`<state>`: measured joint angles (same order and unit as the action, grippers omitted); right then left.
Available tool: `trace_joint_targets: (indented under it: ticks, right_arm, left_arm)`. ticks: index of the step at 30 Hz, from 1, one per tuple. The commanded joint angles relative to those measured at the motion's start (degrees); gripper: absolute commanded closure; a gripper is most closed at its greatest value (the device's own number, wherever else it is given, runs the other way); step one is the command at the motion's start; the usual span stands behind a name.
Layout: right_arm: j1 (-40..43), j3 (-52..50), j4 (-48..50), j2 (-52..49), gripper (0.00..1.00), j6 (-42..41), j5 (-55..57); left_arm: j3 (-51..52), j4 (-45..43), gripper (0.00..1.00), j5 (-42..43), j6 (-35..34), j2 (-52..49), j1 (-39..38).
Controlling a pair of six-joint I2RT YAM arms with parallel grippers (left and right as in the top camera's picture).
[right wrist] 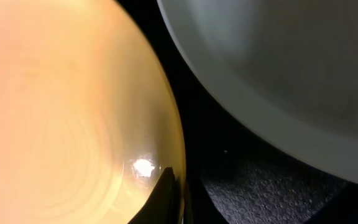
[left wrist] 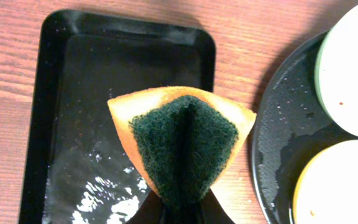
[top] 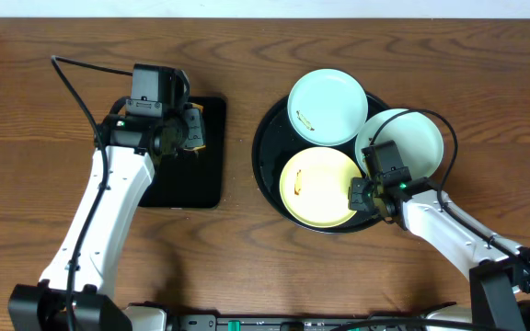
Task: Clean dirty plates on tray and stack at the side
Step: 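Scrub the yellow plate with the sponge in the left gripper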
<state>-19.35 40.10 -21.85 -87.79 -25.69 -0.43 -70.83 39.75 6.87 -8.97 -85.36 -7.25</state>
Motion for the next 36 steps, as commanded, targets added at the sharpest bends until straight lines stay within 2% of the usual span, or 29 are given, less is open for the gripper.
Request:
trace_joint_targets:
  ticks: [1, 8, 17, 21, 24, 27, 36]
  right_arm:
    - [-0.2, -0.3, -0.1, 0.0, 0.99, 0.1, 0.2]
    - [-0.2, -0.3, 0.2, 0.0, 0.99, 0.1, 0.2]
    - [-0.2, -0.3, 0.2, 0.0, 0.99, 0.1, 0.2]
    - [-0.2, -0.3, 0.3, 0.0, 0.99, 0.1, 0.1]
    - [-0.2, -0.3, 0.4, 0.0, 0.99, 0.1, 0.1]
    - [-0.2, -0.3, 0.3, 0.0, 0.99, 0.1, 0.1]
    - [-0.2, -0.3, 0.4, 0.0, 0.99, 0.1, 0.2]
  left_arm:
    - [-0.8, 0.2, 0.93, -0.9, 1.5, -1.6, 0.0]
    - [-0.8, 1.4, 0.93, 3.0, 4.6, -1.9, -1.1]
    - [-1.4, 1.0, 0.93, 3.6, 5.0, -3.3, -9.1]
    - [-6.1, 4.6, 0.93, 9.6, 5.6, -8.2, -12.9]
    - [-12.2, 8.7, 0.93, 11.1, 5.6, -14.0, -15.6]
    - [-18.1, 11.1, 0.93, 11.1, 7.5, -21.4, -20.0]
    - [-18.3, 7.0, 0.93, 5.9, 9.9, -32.0, -27.4]
